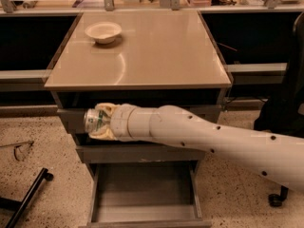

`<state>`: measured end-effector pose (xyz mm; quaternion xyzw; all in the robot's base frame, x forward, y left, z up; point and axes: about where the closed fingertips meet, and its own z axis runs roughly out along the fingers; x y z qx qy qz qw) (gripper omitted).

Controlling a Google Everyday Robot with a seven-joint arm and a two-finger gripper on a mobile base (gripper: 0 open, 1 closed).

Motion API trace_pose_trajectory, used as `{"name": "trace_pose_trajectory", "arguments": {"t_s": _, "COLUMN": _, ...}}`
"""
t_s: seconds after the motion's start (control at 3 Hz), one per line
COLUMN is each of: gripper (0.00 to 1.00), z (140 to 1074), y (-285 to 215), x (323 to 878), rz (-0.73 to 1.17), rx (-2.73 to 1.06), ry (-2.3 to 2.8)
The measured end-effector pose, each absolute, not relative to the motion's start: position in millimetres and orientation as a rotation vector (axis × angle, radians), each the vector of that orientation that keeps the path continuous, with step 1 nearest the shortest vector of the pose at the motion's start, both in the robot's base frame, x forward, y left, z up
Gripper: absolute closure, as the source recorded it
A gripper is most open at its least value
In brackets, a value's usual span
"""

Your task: Pick 7up can from bottom drawer and place on counter

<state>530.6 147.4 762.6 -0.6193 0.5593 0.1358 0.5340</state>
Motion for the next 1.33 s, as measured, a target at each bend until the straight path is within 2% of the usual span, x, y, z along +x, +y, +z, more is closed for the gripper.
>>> {"name": "trace_pose_trajectory", "arguments": {"t_s": 0.33, "gripper": 1.0, "z": 856.5, "y": 134.0, "x": 544.2, "rz": 0.137, "rx": -1.446, "ry": 1.218}}
{"name": "trace_pose_trajectory", "arguments": {"t_s": 0.67, "gripper": 1.0, "z": 865.5, "y": 134.3, "x": 555.3, "rz": 0.128, "rx": -1.454, "ry": 1.211}}
{"name": "trace_pose_trajectory", "arguments": {"t_s": 1.0, "gripper": 1.0, "z": 914.9, "y": 135.9, "x": 586.7, "rz": 0.039, "rx": -1.498, "ry": 1.161}}
{"name": "trace_pose_trajectory", "arguments": {"t_s": 1.33, "gripper": 1.0, "z": 965.8, "y": 129.8, "x": 643.7, "rz": -0.08, "rx": -1.518, "ry": 1.14}}
